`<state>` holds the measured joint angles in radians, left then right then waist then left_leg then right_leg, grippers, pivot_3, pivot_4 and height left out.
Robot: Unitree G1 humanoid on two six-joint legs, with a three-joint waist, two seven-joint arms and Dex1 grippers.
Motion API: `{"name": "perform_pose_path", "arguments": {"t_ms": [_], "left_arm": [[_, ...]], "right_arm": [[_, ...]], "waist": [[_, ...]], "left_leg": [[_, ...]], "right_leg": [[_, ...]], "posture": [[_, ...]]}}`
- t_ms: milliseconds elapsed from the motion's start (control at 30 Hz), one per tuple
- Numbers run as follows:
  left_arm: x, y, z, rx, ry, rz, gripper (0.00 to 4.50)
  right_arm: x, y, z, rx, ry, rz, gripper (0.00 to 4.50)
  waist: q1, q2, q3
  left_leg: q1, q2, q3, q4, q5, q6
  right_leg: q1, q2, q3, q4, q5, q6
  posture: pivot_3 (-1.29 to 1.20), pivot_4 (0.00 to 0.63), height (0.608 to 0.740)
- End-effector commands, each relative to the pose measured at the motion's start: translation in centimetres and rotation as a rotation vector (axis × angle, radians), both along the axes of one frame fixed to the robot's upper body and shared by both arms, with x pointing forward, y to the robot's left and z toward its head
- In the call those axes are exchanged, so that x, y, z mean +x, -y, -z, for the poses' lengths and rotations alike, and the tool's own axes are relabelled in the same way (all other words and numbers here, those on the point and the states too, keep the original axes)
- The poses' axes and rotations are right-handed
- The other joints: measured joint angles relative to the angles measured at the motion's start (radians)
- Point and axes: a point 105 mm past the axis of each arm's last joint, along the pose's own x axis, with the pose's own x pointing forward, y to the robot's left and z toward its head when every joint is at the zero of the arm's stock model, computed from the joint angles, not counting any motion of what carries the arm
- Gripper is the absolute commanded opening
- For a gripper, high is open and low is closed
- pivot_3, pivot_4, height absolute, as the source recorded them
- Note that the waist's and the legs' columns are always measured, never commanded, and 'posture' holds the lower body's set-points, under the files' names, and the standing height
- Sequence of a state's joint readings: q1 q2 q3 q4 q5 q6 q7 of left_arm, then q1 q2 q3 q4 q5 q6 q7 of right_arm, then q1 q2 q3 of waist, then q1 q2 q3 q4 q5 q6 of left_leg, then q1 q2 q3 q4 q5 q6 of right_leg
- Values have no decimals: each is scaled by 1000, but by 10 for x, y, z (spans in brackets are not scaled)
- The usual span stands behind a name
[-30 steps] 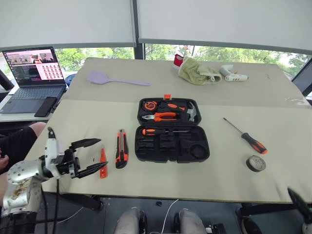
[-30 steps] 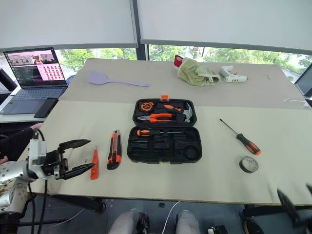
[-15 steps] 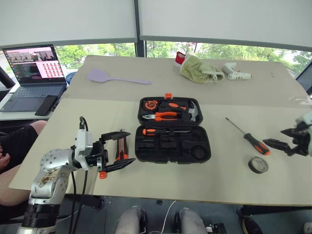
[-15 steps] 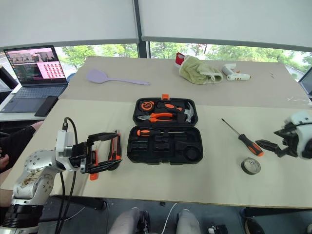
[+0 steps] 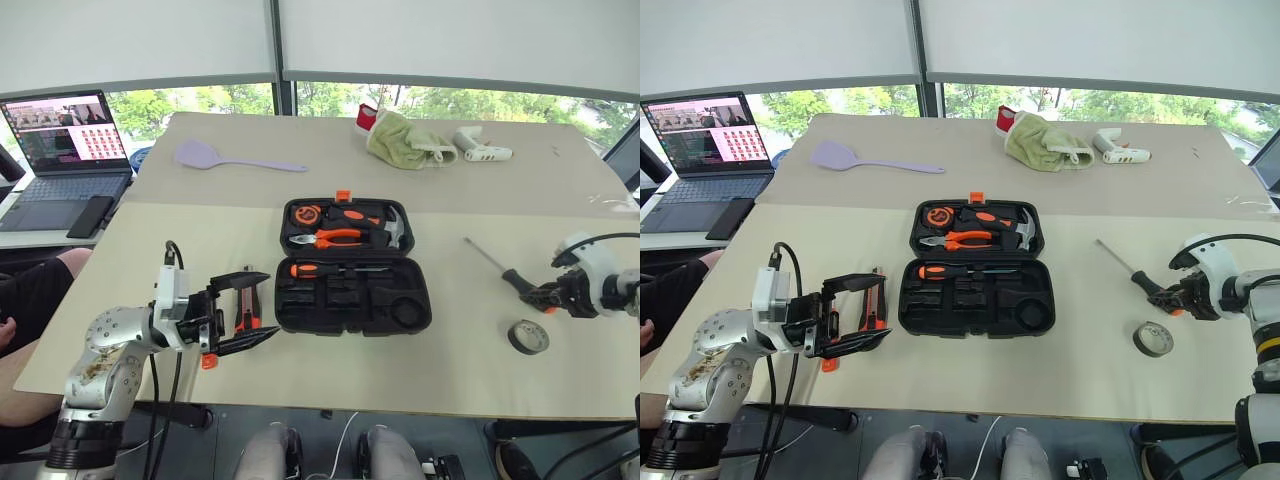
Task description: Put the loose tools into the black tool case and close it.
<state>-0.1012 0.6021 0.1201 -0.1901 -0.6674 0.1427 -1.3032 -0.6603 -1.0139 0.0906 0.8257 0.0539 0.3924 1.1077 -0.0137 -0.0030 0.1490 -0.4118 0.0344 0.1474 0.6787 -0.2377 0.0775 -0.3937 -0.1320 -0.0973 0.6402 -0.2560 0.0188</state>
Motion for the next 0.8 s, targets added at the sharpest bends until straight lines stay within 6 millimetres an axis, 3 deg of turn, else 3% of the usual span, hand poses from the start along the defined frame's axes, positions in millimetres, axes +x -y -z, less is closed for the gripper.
{"name": "perform_pose_path", "arguments": {"t_ms": [33, 133, 200, 267, 400, 467, 600, 800], "left_arm": [[-7, 0, -9, -3, 16, 36, 4500], [-6, -7, -12, -13, 24, 4, 4500], [-5, -14, -11, -13, 21, -36, 4500], [-4, -20, -9, -8, 19, -63, 4500], [-2, -46, 9, 27, -15, -192, 4500], [-3, -57, 18, 56, -27, -237, 4500], [-6, -63, 24, 110, -44, -255, 4500], [1, -59, 23, 168, -55, -286, 4500]], "right_arm": [[7, 4, -32, -40, 138, -57, 1002], [10, -11, -62, -76, 261, -233, 1002], [11, -50, -81, -38, 329, -466, 1002], [7, -76, -87, -11, 334, -616, 1002], [7, -163, -79, 4, 216, -900, 1002], [13, -191, -70, -22, 173, -932, 1002], [24, -211, -56, -128, 130, -965, 1002], [37, -214, -44, -250, 93, -970, 1002]], "waist": [[0, 2, 1], [0, 4, 3], [-3, 5, 3], [-10, 4, 3], [-27, 4, 3], [-30, 4, 4], [-4, 3, 4], [13, 3, 4]], "left_leg": [[0, 0, 0, 0, 0, 0], [0, 0, 1, 0, 0, 0], [0, 0, 1, 0, 0, 0], [0, 1, 1, -1, 1, -1], [3, 3, 1, -2, 1, -2], [2, 5, 1, -2, 1, -3], [-9, 4, 1, 0, 1, -5], [-17, 0, 1, 3, 1, -4]], "right_leg": [[0, 0, 0, 0, 0, 0], [-1, 0, 1, 1, 0, 0], [-2, 0, 1, 1, 0, 0], [-2, 1, 1, 1, 0, 0], [-1, 1, 2, 1, 0, 0], [-2, 1, 2, 1, 1, -2], [-13, 1, -1, 4, 2, -4], [-19, 0, -2, 2, 3, -2]], "posture": [[0, 150, 740], [0, 150, 740], [0, 150, 740], [0, 150, 740], [0, 150, 740], [0, 150, 740], [0, 150, 740], [0, 150, 740]]}}
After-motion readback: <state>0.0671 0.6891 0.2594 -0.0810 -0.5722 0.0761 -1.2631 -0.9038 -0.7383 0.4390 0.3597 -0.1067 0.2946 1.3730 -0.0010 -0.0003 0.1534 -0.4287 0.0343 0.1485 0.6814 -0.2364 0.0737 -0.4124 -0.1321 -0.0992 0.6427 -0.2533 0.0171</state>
